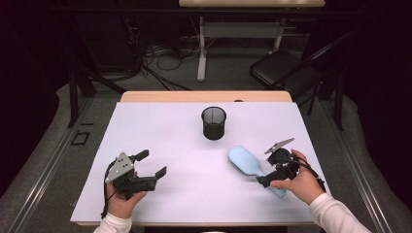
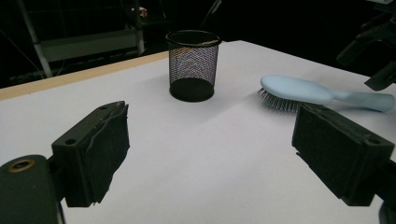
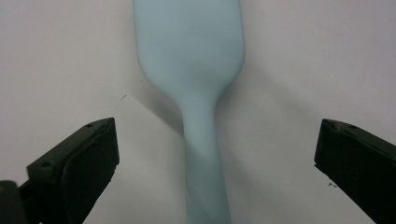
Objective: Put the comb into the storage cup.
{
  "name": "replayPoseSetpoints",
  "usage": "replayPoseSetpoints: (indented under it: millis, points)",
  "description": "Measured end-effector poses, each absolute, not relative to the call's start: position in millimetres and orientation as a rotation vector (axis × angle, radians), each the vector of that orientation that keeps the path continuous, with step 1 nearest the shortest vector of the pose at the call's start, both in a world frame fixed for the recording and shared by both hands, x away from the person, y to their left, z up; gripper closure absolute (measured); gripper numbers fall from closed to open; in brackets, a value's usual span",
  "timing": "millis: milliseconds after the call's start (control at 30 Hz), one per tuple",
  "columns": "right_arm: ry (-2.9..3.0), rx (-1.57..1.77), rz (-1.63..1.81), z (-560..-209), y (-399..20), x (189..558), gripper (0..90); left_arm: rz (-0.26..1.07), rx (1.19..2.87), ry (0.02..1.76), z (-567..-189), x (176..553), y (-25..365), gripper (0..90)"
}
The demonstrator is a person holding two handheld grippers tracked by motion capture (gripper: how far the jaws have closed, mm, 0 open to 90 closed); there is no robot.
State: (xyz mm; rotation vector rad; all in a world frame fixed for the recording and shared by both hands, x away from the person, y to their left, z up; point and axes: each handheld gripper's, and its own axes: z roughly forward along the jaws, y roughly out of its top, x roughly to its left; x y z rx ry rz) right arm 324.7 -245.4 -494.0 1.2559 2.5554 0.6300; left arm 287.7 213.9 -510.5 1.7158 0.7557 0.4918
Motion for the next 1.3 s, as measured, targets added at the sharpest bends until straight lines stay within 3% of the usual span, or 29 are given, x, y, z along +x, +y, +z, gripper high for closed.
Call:
replayPoseSetpoints:
  millis: [500,1300]
  points:
    - [2.6,1.235,0.507,-501.3,-243.7,335.0,0.5,0.493,1.72,0.754,-510.6,287.7,213.8,11.2]
    - [2.716,1.143,0.395,-515.5,-228.4,339.1,21.0,0.492,1.718,0.754,-510.5,287.6,214.0,11.2]
